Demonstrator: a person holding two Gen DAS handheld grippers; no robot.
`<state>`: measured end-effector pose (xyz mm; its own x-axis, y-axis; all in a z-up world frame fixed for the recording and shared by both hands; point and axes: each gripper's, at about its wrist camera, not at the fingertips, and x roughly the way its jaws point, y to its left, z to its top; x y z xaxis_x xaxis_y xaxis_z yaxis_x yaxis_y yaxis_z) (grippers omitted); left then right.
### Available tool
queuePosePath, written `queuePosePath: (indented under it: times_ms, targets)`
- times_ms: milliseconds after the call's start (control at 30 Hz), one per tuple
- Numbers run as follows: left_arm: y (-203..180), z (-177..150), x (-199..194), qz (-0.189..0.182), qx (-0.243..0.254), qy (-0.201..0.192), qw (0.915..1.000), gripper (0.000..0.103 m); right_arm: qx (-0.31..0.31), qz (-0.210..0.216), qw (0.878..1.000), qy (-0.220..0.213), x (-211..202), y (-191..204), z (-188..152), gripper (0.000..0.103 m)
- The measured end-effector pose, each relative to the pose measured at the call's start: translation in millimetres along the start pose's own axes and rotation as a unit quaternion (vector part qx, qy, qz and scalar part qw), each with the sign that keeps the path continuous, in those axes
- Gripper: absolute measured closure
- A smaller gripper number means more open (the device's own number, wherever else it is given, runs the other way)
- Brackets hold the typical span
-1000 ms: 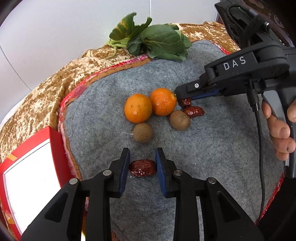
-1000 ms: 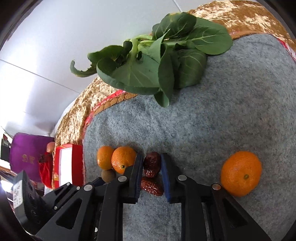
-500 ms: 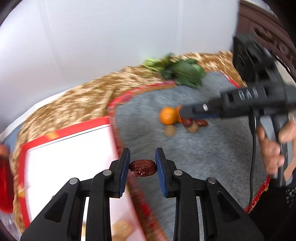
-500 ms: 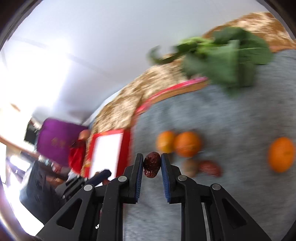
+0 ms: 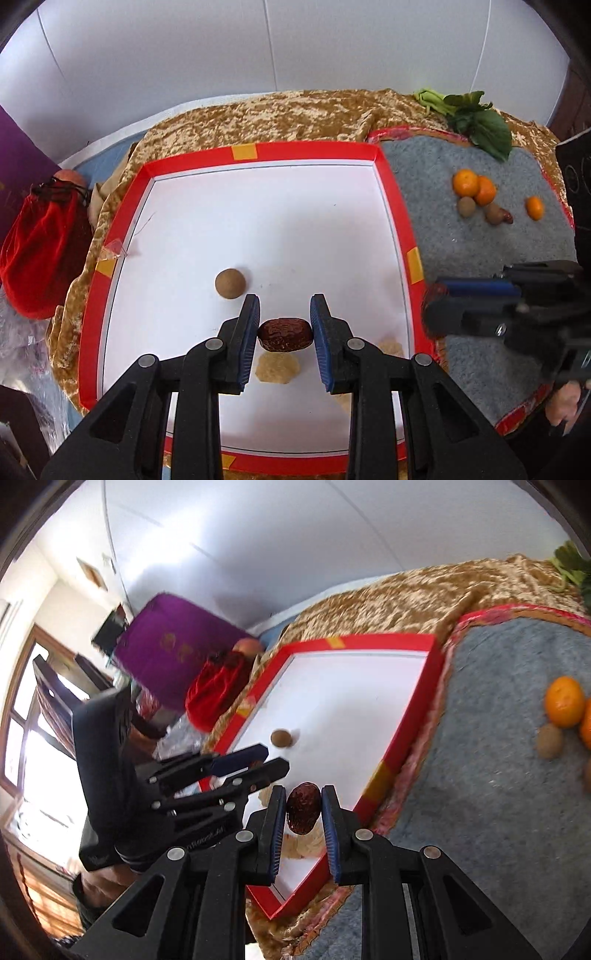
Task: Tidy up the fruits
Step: 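Carry both dates over the white tray and open both tools to drop them, then move left tool to a brown round fruit while right tool approaches a red date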
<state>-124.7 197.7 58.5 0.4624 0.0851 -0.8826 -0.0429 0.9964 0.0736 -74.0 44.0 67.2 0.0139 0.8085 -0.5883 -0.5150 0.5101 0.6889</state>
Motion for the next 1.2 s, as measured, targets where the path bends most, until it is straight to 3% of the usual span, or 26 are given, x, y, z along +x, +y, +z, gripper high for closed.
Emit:
queuePosePath:
  times_ms: [400, 467, 533, 633, 800, 1000, 1200]
  targets:
    - [1.4, 1.3, 10.5, 0.049, 0.006, 0.023, 0.9985, 0.077, -0.018, -0.019, 0.999, 0.023, 13.4, 5.6, -8.4, 0.08]
    - [0.9, 4.3, 9.0, 0.062, 0.007, 0.015, 0.9979, 0.074, -0.019, -0.018, 0.999, 0.02, 8.8, 6.6, -7.0, 0.08]
    - [-1.7, 8.4, 5.2, 0.065, 0.007, 0.001, 0.9979, 0.059, -0.013, -0.018, 1.0, 0.013, -0.5, 4.5, -3.8, 0.079]
    - [-11.6, 17.1, -3.9, 0.051, 0.011, -0.029, 0.9982, 0.049, -0.002, -0.025, 1.0, -0.009, -22.2, -3.0, 2.6, 0.079]
    - [-47.4, 32.7, -7.7, 0.006, 0.04, -0.051, 0.9979, 0.047, 0.065, -0.071, 0.995, -0.041, -80.0, -46.4, 19.4, 0.074]
    - [-115.0, 49.9, -1.5, -0.016, 0.12, -0.067, 0.9903, 0.047, 0.174, -0.139, 0.97, -0.096, -162.6, -125.1, 23.5, 0.067]
    - [-156.7, 67.2, 21.9, -0.031, 0.158, -0.05, 0.9857, 0.045, 0.22, -0.144, 0.959, -0.102, -188.2, -162.0, 15.4, 0.064]
